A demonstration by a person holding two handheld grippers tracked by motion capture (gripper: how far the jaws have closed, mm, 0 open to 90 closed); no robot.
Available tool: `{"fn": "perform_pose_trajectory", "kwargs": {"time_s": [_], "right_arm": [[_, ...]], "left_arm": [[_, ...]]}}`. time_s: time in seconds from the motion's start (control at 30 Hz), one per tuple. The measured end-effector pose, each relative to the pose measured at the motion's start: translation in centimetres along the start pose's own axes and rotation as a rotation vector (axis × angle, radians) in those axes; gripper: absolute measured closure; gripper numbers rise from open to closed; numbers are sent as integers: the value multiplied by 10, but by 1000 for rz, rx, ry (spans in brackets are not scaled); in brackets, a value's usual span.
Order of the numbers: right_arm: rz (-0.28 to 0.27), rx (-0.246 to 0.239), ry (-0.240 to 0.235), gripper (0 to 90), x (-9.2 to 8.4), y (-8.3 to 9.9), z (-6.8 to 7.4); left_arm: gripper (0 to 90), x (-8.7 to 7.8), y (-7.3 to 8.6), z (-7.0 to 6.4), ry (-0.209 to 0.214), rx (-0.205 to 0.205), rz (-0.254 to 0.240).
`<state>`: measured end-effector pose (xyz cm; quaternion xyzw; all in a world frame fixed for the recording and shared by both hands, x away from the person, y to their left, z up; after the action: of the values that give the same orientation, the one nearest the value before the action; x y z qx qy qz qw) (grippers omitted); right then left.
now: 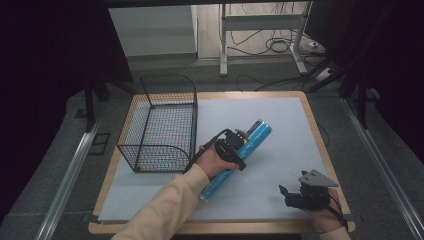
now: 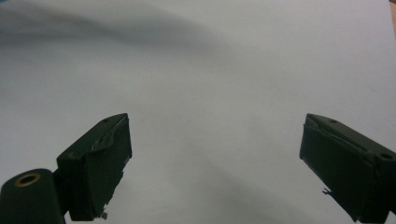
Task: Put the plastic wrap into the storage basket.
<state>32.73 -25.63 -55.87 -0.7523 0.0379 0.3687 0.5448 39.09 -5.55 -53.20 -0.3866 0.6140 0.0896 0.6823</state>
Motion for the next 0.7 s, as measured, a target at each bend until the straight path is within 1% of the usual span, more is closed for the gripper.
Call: {"fn": "perform_pose_trajectory", "kwargs": {"time_s": [0.03, 0.07, 0.13, 0.37, 0.47, 0.7], "right_arm": [[0, 0, 0, 95, 0, 0, 0], [0, 1, 0, 95, 0, 0, 0], [-1, 0, 0, 95, 0, 0, 0], [-3, 0, 2, 95, 0, 0, 0], [-2, 1, 2, 95, 0, 0, -1], [-1, -1, 2, 95, 0, 0, 0]], "left_arm": [[315, -3, -1, 1, -2, 15, 1], [315, -7, -3, -1, -2, 9, -14], [316, -12, -6, -1, 0, 14, -27], [317, -29, -13, 0, 2, 24, -62], [317, -36, -15, 1, 0, 23, -69], [318, -41, -17, 3, -5, 32, -76]]}}
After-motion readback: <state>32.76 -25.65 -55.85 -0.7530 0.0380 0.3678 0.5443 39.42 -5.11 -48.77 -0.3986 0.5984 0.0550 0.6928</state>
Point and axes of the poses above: each handheld gripper's, and its own axes: x roughly forward along the jaws, y roughly out of its underside, z roughly to its left, the point moved 9 cm from there along x, roughly forward along the jaws, and after that the axes turned 1 degree about x, right-handed, at the moved point
